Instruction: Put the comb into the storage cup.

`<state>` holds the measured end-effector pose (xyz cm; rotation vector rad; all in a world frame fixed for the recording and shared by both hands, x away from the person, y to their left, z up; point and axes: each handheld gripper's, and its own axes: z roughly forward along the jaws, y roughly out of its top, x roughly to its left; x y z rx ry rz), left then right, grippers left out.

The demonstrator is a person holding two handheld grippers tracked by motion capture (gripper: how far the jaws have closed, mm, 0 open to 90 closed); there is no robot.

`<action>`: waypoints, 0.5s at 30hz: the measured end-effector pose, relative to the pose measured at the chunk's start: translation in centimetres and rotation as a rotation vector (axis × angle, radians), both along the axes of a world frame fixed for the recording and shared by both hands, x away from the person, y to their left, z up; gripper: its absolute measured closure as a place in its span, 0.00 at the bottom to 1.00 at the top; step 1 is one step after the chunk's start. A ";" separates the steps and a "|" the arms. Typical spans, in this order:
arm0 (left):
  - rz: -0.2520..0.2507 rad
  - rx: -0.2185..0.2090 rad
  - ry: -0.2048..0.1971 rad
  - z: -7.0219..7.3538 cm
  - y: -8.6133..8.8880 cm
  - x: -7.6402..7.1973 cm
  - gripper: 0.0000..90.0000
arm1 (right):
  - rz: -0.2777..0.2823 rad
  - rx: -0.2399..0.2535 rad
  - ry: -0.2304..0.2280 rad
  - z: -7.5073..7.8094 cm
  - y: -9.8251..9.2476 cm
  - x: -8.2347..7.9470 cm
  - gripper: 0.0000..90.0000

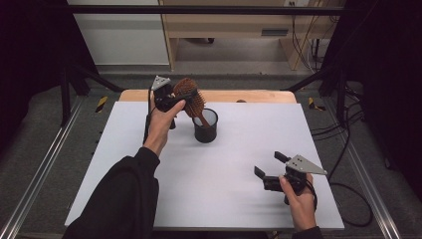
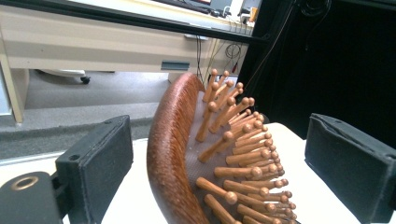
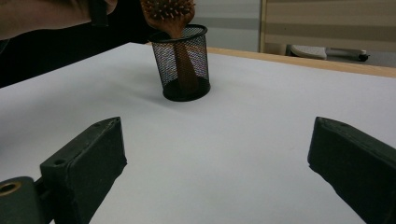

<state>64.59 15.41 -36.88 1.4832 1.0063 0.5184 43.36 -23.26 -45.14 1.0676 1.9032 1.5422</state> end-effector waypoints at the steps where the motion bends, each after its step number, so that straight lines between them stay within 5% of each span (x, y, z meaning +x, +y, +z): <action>1: 0.001 0.001 -0.001 0.0 0.0 0.0 0.09 | 0.000 0.000 -0.001 0.0 0.0 0.0 0.05; 15: 0.018 0.014 -0.024 -0.1 0.2 -0.3 0.06 | 0.002 0.000 0.000 0.0 0.0 0.0 0.05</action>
